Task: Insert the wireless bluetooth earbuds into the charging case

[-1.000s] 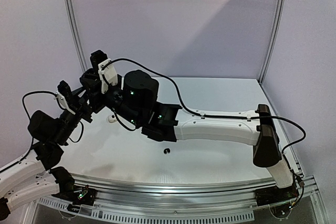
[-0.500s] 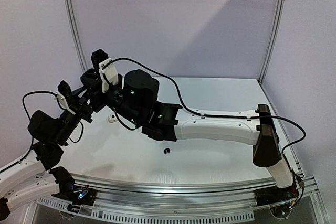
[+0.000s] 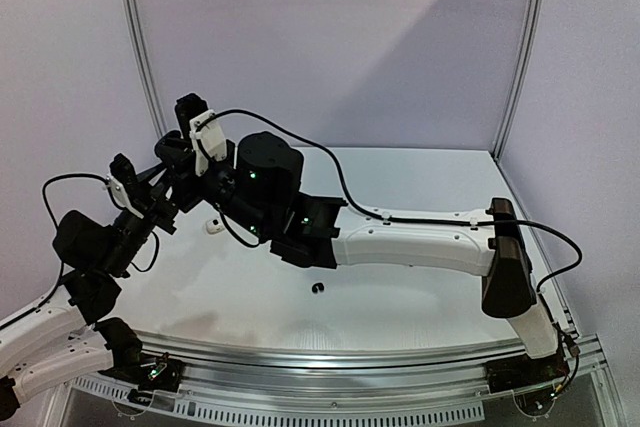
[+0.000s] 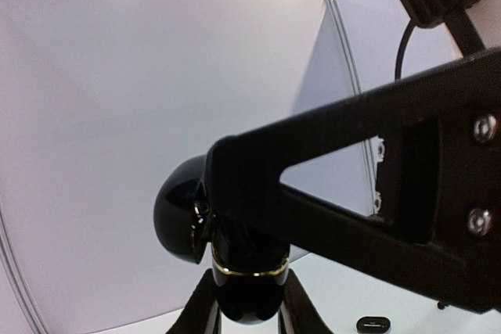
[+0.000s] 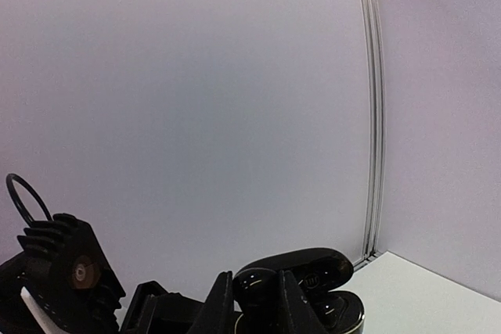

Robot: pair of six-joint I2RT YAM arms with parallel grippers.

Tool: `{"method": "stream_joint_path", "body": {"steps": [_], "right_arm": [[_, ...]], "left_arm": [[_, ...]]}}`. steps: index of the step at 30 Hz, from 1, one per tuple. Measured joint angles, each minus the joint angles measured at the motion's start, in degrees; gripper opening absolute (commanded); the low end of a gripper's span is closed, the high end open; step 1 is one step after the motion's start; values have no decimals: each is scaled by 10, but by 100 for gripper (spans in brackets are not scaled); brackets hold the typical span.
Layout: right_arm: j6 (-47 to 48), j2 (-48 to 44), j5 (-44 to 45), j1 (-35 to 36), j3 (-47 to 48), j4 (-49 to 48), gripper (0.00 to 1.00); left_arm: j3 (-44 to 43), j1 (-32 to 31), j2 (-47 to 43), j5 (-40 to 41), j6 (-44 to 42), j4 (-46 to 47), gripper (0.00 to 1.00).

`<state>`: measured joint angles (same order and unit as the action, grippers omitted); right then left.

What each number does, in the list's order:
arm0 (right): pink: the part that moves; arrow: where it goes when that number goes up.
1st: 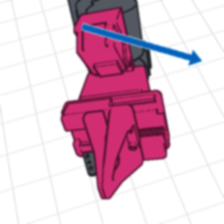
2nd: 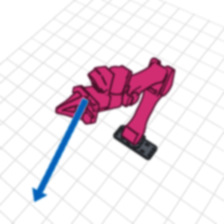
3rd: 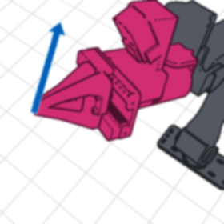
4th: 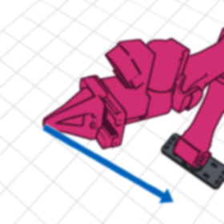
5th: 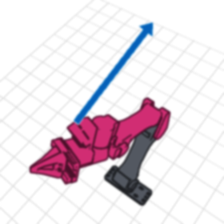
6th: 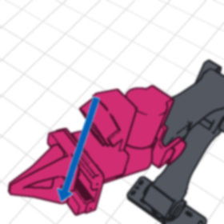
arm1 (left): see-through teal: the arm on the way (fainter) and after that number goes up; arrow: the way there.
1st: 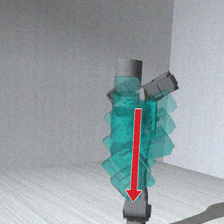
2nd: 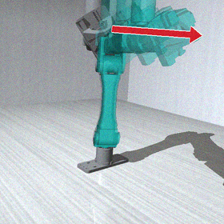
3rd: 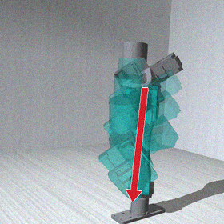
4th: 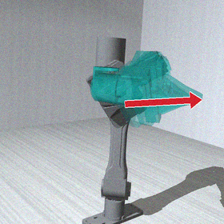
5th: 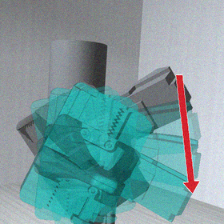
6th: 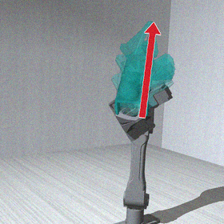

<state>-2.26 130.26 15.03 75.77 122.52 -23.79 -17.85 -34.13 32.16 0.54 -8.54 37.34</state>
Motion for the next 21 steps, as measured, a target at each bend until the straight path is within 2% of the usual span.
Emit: {"method": "stream_joint_path", "body": {"steps": [11, 18, 21], "right_arm": [[0, 0, 7, -1, -10, 2, 0], [0, 0, 6, -1, -11, 2, 16], [0, 0, 6, -1, -11, 2, 18]], "left_arm": [[0, 0, 0, 2, -4, -9, 0], [0, 0, 0, 2, -5, -11, 0], [0, 0, 0, 2, -5, -11, 0]]}}
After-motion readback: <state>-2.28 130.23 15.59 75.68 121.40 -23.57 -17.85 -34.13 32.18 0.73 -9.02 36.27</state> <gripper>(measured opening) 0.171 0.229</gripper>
